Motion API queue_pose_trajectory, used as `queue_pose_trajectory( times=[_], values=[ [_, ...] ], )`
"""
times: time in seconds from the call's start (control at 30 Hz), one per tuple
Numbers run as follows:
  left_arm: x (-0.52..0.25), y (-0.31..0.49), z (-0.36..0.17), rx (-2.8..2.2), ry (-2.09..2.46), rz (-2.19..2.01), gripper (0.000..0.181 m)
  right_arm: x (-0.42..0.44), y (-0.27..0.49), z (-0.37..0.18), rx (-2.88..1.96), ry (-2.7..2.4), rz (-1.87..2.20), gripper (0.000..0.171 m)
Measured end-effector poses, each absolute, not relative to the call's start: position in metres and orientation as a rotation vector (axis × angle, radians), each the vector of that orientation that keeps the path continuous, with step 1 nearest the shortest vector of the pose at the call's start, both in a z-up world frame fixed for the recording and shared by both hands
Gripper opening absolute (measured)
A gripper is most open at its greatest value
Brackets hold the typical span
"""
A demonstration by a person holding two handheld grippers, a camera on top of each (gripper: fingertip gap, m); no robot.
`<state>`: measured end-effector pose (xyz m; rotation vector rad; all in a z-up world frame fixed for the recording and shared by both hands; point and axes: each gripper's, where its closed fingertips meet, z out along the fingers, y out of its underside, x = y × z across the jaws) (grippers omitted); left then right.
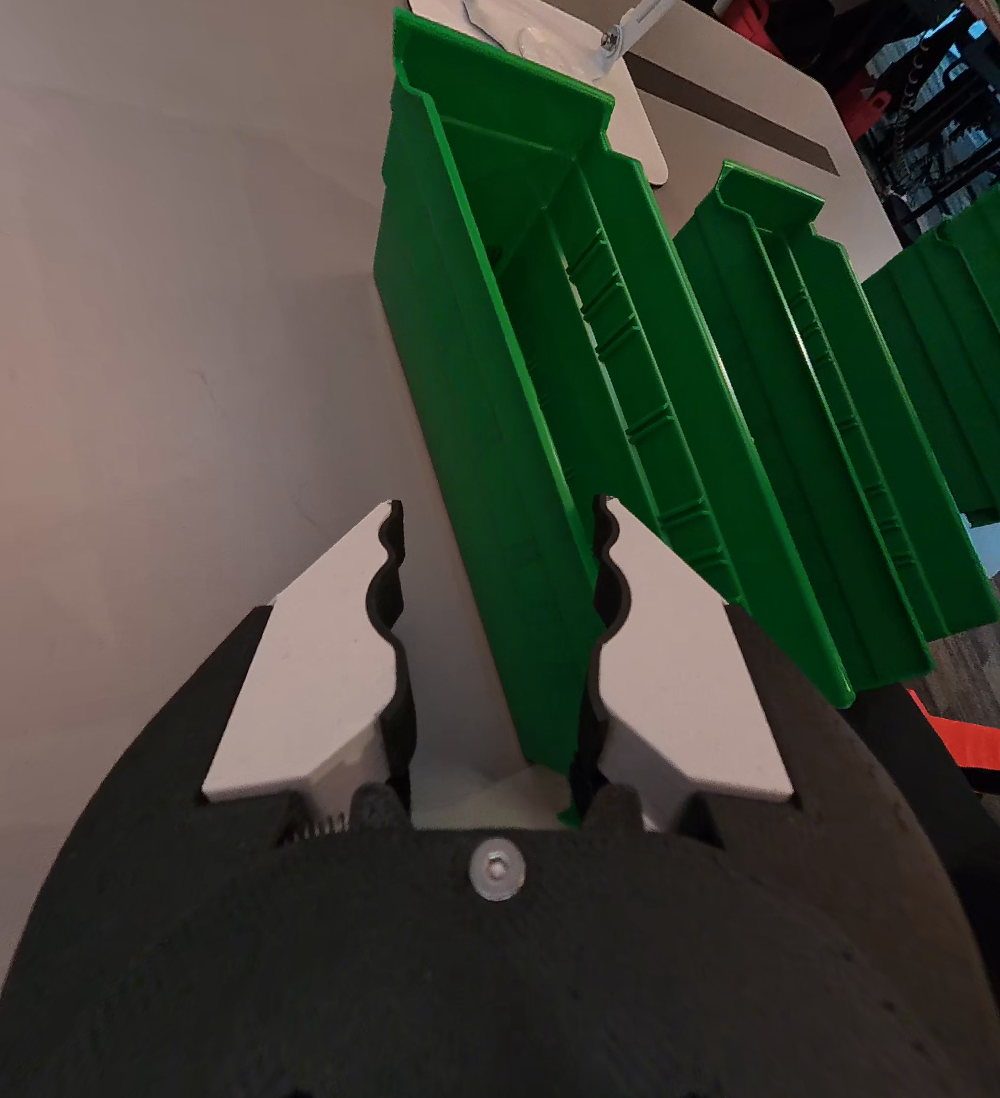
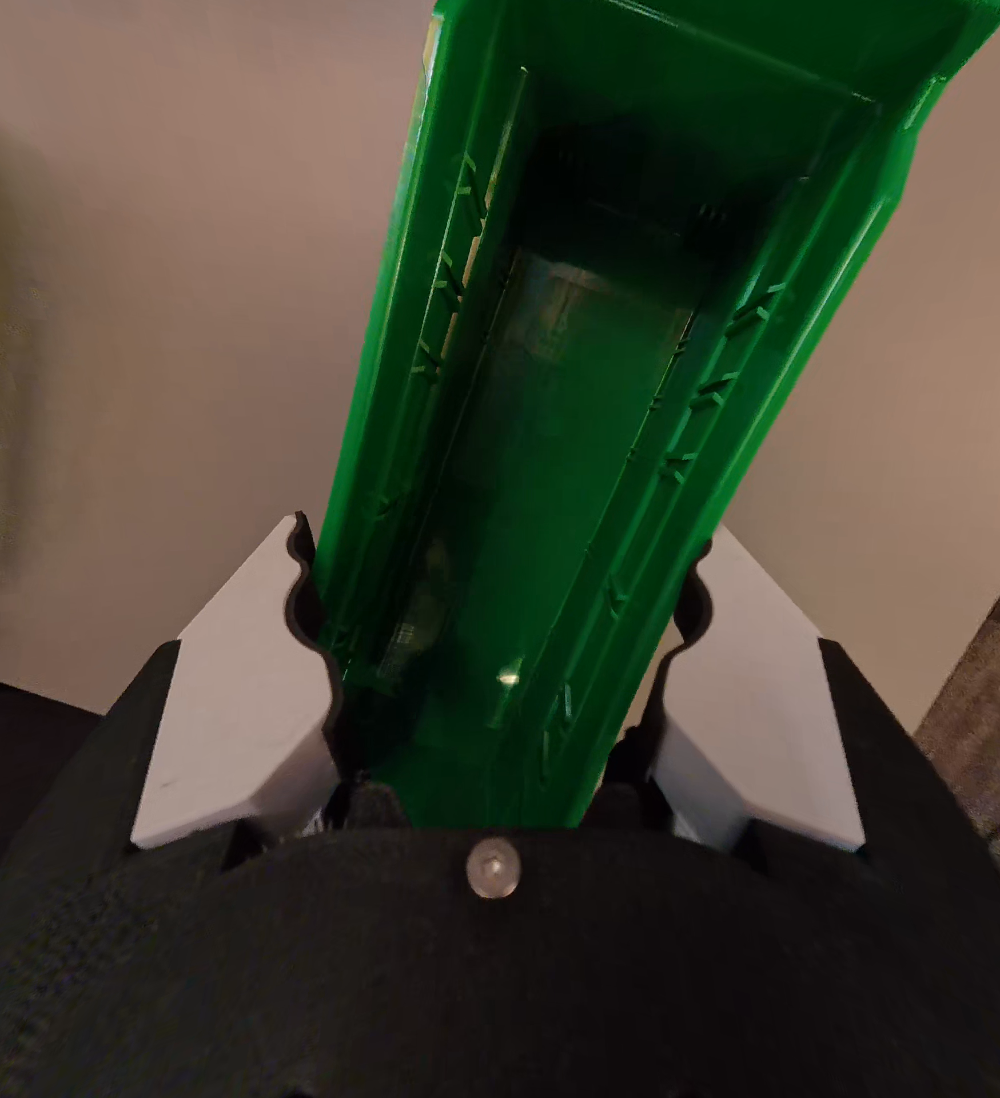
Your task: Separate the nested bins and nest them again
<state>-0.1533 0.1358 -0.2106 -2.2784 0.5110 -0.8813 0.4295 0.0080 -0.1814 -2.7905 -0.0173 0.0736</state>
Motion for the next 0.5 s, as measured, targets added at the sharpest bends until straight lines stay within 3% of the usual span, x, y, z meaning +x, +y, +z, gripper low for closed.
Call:
queue_pose_trajectory(
  times=[0.5],
  values=[
    [-0.154,0.135,-0.208,-2.27,0.512,-0.892,0.063,0.433,0.012,-0.201,-2.858,-0.161,0.088,0.13]
  ],
)
